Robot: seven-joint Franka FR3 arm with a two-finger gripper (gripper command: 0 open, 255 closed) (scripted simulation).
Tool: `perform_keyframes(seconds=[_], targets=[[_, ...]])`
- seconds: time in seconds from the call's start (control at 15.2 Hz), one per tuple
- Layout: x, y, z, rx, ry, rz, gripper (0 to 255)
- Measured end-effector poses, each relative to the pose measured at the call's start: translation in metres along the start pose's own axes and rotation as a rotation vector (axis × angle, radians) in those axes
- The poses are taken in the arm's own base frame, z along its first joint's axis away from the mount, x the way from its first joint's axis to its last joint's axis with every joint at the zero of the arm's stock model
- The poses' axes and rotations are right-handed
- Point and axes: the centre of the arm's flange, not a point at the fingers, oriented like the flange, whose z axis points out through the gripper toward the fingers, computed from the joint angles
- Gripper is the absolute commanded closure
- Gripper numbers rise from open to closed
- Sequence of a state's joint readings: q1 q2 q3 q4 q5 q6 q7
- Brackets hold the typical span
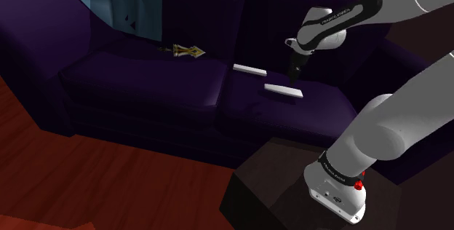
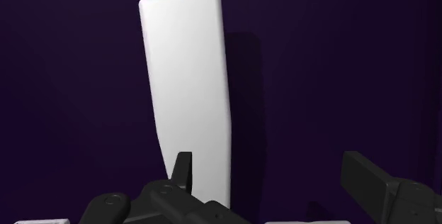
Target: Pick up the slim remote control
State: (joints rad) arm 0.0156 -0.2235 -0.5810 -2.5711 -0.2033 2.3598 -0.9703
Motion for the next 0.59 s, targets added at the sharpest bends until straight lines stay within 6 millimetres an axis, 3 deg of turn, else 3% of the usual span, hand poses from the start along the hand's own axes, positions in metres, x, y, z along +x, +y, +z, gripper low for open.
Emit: perform_keyframes(seconds=[0.26, 0.59], targets=[[0.0, 0.037, 0.034, 0.0, 0.006, -0.078, 0], [0.001, 0.047, 0.059, -0.001, 0.008, -0.102, 0]])
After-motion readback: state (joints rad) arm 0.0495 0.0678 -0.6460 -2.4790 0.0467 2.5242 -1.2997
